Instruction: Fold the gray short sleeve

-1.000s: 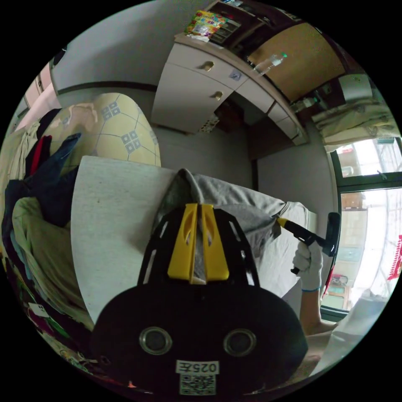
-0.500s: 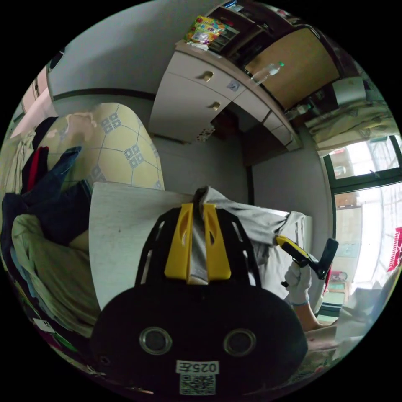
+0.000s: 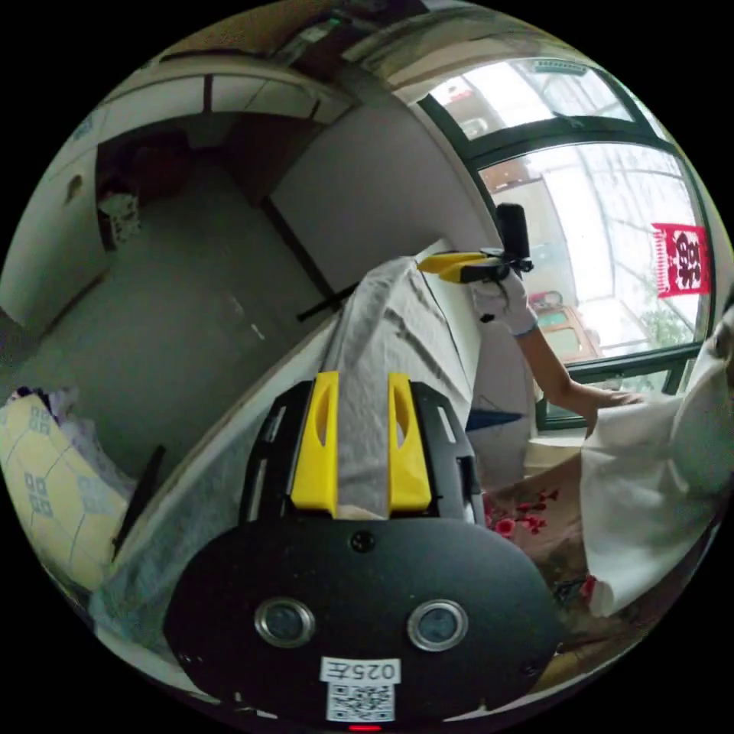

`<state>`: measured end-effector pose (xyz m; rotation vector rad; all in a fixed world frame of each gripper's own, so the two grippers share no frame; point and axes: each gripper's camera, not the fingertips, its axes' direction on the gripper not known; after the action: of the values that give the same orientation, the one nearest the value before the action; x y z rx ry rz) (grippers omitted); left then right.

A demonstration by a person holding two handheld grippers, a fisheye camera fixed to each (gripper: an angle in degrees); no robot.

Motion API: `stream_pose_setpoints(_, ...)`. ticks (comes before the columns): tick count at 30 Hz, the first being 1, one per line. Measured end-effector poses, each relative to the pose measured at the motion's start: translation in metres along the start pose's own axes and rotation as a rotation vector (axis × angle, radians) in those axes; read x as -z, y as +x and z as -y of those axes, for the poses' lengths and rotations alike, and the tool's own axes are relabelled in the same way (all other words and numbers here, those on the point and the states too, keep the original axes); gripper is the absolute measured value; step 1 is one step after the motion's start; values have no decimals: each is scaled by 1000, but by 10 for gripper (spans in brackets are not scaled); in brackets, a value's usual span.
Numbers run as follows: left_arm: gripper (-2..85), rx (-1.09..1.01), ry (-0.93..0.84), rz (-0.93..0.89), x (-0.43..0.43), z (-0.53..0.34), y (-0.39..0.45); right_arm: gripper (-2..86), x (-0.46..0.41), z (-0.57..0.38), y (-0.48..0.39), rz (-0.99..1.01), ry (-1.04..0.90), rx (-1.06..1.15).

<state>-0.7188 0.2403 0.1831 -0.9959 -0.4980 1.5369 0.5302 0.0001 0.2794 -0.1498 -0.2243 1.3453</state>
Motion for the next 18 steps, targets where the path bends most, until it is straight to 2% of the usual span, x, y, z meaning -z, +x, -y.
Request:
stream_pose_setpoints(5, 84, 140, -233, -165, -59, 109, -84, 139, 22, 116, 188, 328, -327, -222)
stream_pose_setpoints(8, 96, 247, -392, -200, -97, 135, -124, 155, 1, 153, 273, 405, -590, -352)
stream_pose_setpoints(10, 93, 291, -470, -329, -119, 138, -141, 161, -16, 163, 309, 436, -719, -411)
stream_pose_setpoints(12, 85, 349, -462, -450, -134, 137, -159, 162, -30, 168, 337, 456, -804, -454)
stream_pose_setpoints(16, 8, 418, -353, -663, -145, 125, -190, 162, -61, 177, 374, 682, -855, -516)
stream_pose_setpoints(18, -3, 401, -315, -669, -146, 121, -194, 150, -72, 183, 381, 745, -867, -505)
